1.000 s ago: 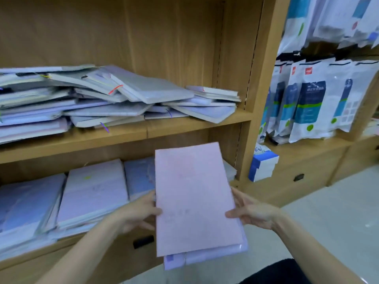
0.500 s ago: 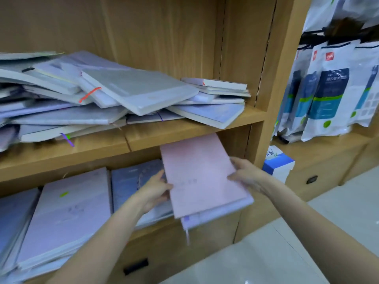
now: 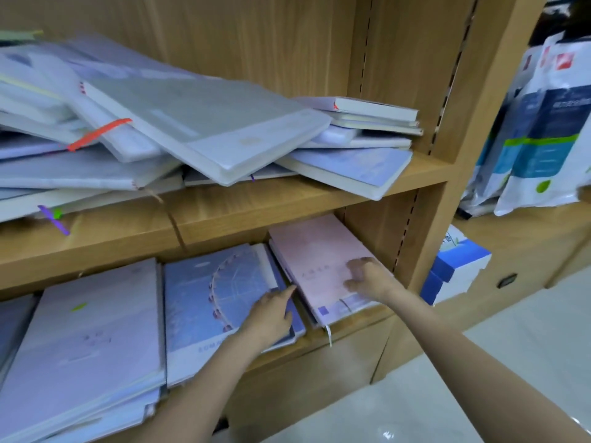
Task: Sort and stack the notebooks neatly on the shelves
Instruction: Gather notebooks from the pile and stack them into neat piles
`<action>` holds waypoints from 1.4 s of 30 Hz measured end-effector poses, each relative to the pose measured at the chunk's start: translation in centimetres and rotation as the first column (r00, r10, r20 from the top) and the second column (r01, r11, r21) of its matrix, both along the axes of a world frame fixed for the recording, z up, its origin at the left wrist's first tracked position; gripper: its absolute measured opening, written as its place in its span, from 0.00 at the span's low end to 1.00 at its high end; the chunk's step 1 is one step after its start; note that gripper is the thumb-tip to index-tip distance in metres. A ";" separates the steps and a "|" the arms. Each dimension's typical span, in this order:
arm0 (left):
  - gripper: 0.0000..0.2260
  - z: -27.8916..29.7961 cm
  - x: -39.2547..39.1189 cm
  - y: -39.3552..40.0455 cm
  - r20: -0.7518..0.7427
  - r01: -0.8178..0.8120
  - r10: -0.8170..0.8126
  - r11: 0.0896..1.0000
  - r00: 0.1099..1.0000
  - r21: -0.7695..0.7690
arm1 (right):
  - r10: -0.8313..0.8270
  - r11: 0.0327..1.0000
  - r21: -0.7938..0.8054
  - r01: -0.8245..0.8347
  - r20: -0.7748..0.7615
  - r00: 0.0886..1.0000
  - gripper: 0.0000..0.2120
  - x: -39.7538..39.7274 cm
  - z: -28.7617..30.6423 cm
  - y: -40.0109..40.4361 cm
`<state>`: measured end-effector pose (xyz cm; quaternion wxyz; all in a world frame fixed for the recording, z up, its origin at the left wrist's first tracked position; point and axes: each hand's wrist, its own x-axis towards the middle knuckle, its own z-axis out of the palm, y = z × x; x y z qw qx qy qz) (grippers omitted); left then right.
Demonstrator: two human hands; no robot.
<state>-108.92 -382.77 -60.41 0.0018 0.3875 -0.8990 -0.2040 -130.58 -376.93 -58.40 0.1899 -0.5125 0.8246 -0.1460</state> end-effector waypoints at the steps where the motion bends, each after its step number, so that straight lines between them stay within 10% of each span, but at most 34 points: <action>1: 0.27 0.9 0.5 0.7 0.028 0.029 -0.026 0.997 0.999 -0.078 | -0.042 0.994 -0.096 0.048 0.070 0.997 0.24 0.5 0.4 1.0; 6: 0.36 4.7 5.3 3.9 -0.031 0.163 -0.228 0.779 0.973 -0.605 | -0.030 0.832 -0.534 0.153 0.232 0.972 0.21 3.5 3.5 6.5; 10: 0.24 9.0 9.5 4.9 -0.282 0.051 -0.427 0.620 0.859 -0.783 | 0.212 0.534 -0.846 -0.004 0.128 0.969 0.16 7.5 8.4 11.1; 14: 0.19 15.1 12.4 6.5 -0.376 -0.150 -0.560 0.407 0.738 -0.901 | 0.254 0.380 -0.908 -0.179 -0.084 0.963 0.21 10.5 13.6 12.7; 18: 0.18 19.6 13.0 7.2 -0.455 -0.372 -0.410 0.268 0.791 -0.889 | 0.189 0.492 -0.739 -0.460 -0.426 0.885 0.38 13.3 18.5 7.8; 25: 0.22 22.0 14.4 5.1 -0.449 -0.284 -0.206 0.534 0.870 -0.796 | 0.075 0.353 -0.830 -0.432 -0.436 0.897 0.17 15.8 19.6 5.0; 33: 0.11 22.9 14.0 3.2 -0.323 -0.266 -0.191 0.274 0.927 -0.924 | 0.224 0.223 -0.925 -0.308 -0.259 0.939 0.11 12.0 26.9 7.4; 42: 0.11 29.4 11.0 2.5 -0.501 -0.444 -0.155 0.294 0.852 -0.846 | -0.027 0.209 -0.814 -0.543 -0.559 0.828 0.15 4.4 30.8 5.4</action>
